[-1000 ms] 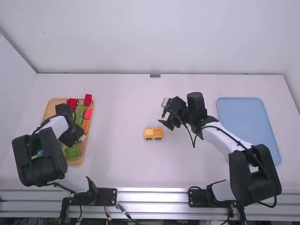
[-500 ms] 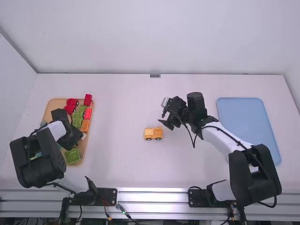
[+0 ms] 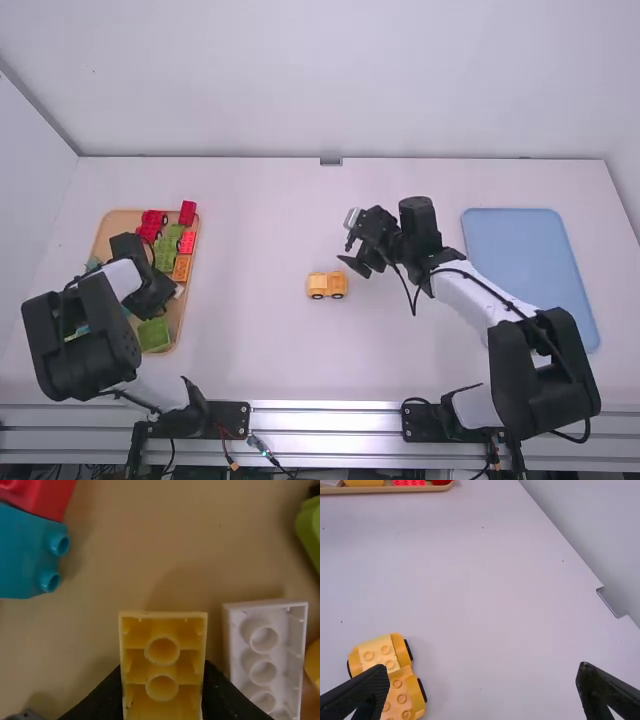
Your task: Assemble lego blocks to make yellow taxi
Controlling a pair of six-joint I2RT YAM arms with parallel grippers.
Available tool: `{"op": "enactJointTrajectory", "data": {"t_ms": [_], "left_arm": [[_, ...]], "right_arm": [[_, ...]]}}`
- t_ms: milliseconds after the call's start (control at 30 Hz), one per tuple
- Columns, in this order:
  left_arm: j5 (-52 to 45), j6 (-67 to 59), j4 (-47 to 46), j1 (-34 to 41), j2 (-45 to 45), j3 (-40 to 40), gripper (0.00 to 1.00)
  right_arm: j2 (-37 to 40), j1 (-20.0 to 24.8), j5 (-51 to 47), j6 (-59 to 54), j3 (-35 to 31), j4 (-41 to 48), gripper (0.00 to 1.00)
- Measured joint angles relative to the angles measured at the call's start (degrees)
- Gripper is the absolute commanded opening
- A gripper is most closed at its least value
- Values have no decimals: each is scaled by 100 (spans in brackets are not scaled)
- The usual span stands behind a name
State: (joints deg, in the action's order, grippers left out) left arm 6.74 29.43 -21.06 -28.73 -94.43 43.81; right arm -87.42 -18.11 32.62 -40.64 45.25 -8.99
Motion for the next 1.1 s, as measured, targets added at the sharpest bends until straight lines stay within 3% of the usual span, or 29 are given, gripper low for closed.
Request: {"op": "enactJointTrajectory", "data": {"t_ms": [333,467,767,1100], "left_arm": [[81,-55,269,2,0,-74,30],[81,-74,160,2,0,-26,6],[-94,-177,50,13,562,157,9],[-1801,-1440,431,579,2188,157,10]], "right_arm": [[0,0,0,2,-2,-15,99],[0,2,0,0,-2,-28,99],[0,2,2,378,-2,-256,99],[0,2,260,1646,-2,-940,99]]}}
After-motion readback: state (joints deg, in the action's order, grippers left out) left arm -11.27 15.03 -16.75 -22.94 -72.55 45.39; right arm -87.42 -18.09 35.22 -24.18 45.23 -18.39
